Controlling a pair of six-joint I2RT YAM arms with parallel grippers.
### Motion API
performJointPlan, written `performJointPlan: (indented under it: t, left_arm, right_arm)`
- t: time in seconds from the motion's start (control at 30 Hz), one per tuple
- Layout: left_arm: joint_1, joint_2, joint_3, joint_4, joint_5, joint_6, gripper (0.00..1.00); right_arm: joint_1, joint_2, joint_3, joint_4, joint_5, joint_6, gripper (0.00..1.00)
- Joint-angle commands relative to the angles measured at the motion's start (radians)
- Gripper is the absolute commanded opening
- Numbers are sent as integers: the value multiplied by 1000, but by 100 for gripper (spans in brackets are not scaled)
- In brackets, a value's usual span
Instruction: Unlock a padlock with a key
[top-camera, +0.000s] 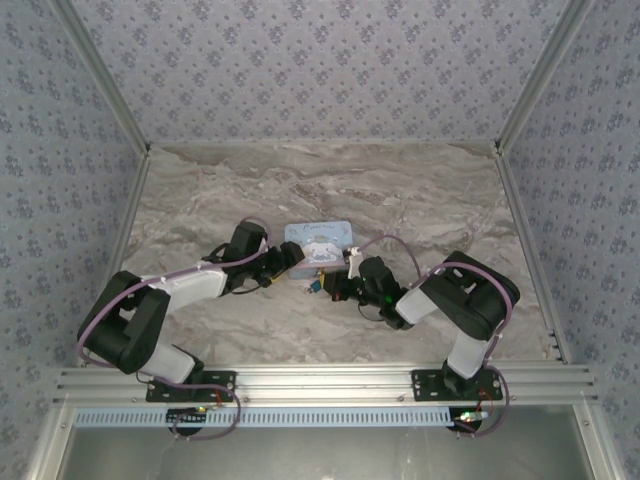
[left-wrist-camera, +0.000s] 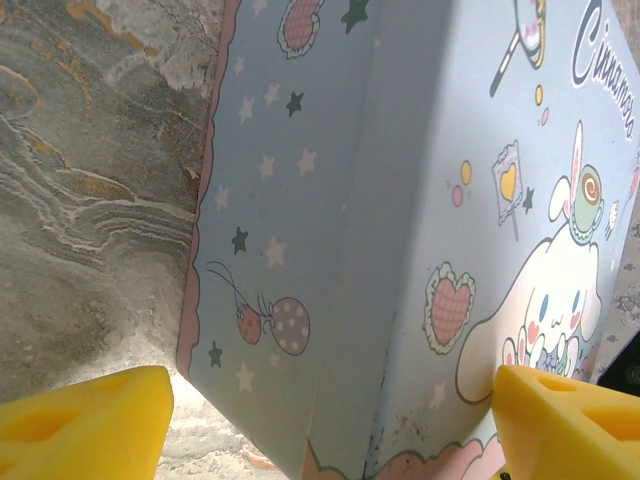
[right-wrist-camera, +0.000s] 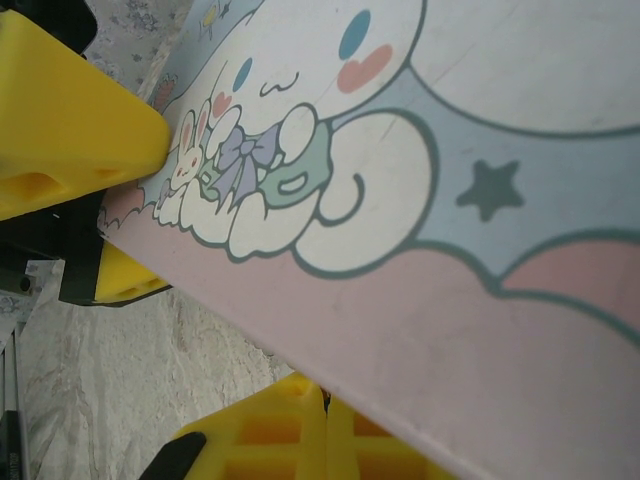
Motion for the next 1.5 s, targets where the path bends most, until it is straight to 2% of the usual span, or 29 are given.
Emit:
performJointPlan:
  t: [0.0, 1.47]
  left_arm:
    - [-8, -11, -16, -41, -16, -1, 82]
    - [-8, 8, -30, -37, -27, -5, 83]
  right_arm:
    - [-3, -5, -4, 66, 35, 10, 4]
    - [-67, -192, -105, -20, 126, 45, 0]
